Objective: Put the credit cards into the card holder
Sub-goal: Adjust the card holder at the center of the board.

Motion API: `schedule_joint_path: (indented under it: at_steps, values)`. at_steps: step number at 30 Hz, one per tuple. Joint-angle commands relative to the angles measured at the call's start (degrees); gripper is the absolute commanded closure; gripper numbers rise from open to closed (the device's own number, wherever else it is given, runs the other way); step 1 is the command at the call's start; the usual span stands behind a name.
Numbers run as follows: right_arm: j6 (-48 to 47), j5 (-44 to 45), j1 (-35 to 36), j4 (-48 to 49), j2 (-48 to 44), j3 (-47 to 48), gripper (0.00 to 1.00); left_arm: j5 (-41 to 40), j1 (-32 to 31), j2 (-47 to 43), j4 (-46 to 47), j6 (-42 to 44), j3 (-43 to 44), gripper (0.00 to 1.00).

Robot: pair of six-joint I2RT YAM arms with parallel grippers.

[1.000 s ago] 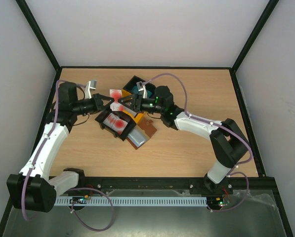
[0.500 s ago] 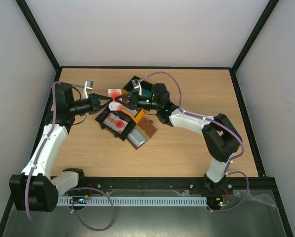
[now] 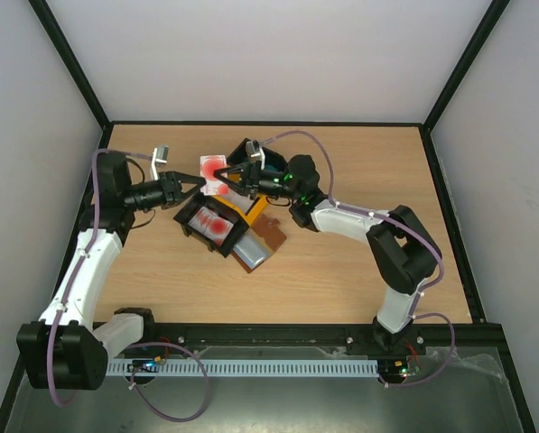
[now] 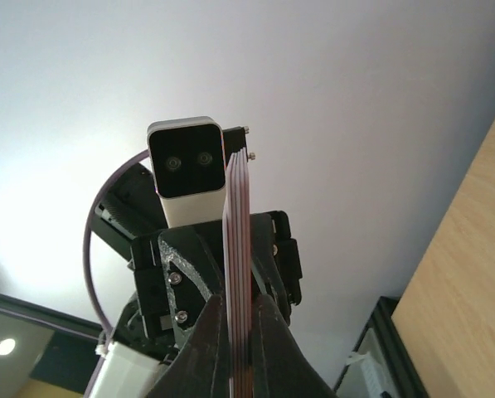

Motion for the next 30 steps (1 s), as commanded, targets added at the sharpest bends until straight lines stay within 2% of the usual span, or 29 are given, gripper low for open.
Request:
schedule_joint_path:
  at_steps: [1,8,13,22,30]
  values:
    - [9.88,-2.72,-0.42,14.78,0.42,-1.50,0.98,1.60,0.64,-1.08,0.21,1.29,-1.45,0.81]
    - [14.14,-3.14,-0.45,20.05,0.42,-2.61,0.98,2.07,0.64,-2.01,0.21,1.56,-2.32,0.82]
    - [15.21,-2.89,-0.44,21.71,0.46,-2.88,0.98,2.36,0.62,-2.90,0.47,1.56,-2.95,0.76]
    - [17.30,-2.67,-0.46,24.51,0.94,-3.57,0.98,2.84,0.65,-3.75,0.96,1.64,-5.02,0.75]
    - [19.98,-2.76,-0.50,27.54,1.59,-3.65,0.98,3.52,0.73,-4.60,0.96,2.06,-5.45,0.68]
